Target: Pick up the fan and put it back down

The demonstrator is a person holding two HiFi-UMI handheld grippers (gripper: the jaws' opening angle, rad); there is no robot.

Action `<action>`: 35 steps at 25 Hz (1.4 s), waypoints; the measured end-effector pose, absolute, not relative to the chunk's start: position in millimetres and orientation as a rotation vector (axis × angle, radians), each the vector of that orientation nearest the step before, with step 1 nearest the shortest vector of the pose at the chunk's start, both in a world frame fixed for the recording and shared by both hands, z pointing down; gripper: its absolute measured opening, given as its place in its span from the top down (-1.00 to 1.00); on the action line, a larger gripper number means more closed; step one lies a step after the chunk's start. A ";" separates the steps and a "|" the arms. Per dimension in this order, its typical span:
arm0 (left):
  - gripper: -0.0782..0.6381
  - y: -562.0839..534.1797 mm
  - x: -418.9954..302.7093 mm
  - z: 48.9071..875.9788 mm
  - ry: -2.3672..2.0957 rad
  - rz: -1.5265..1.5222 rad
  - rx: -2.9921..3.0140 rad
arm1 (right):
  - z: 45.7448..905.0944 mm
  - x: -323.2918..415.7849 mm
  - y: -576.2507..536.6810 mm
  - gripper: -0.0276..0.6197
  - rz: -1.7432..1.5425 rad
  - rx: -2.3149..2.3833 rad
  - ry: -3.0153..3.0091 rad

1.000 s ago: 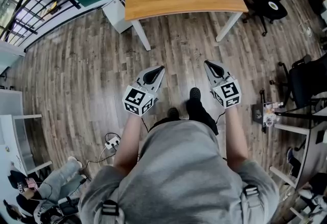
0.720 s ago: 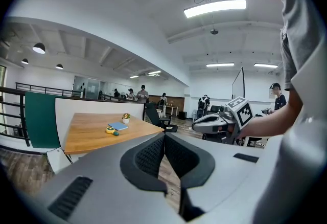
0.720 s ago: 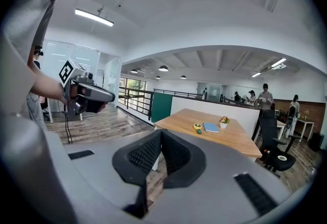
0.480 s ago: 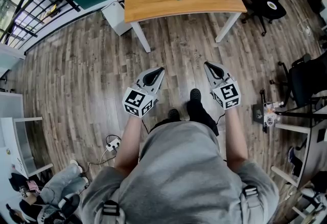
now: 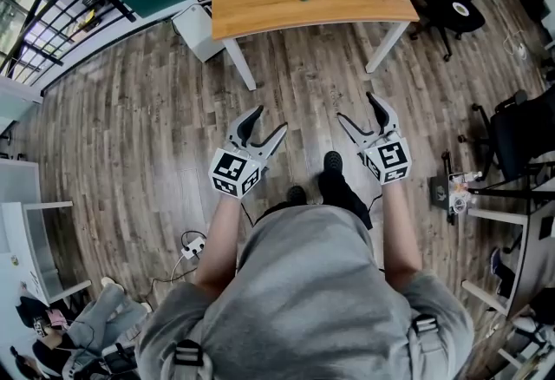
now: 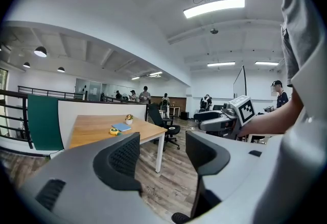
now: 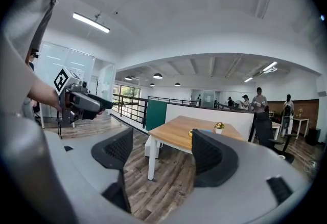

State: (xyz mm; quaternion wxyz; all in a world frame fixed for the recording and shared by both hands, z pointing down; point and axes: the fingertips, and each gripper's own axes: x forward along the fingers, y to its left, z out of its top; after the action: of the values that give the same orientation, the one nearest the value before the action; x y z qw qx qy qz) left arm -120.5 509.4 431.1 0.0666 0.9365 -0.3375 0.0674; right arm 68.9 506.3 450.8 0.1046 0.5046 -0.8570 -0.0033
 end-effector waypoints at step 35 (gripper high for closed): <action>-0.01 387.3 -112.7 443.7 -1.074 0.203 2.765 | 471.1 83.1 372.9 -0.15 0.043 1.420 -2.543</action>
State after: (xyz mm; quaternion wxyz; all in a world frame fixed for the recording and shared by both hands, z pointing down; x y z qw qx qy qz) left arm -112.7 387.3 443.7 0.0841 0.9266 -0.3600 0.0681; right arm 83.1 372.9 471.1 0.1138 0.4844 -0.8673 0.0145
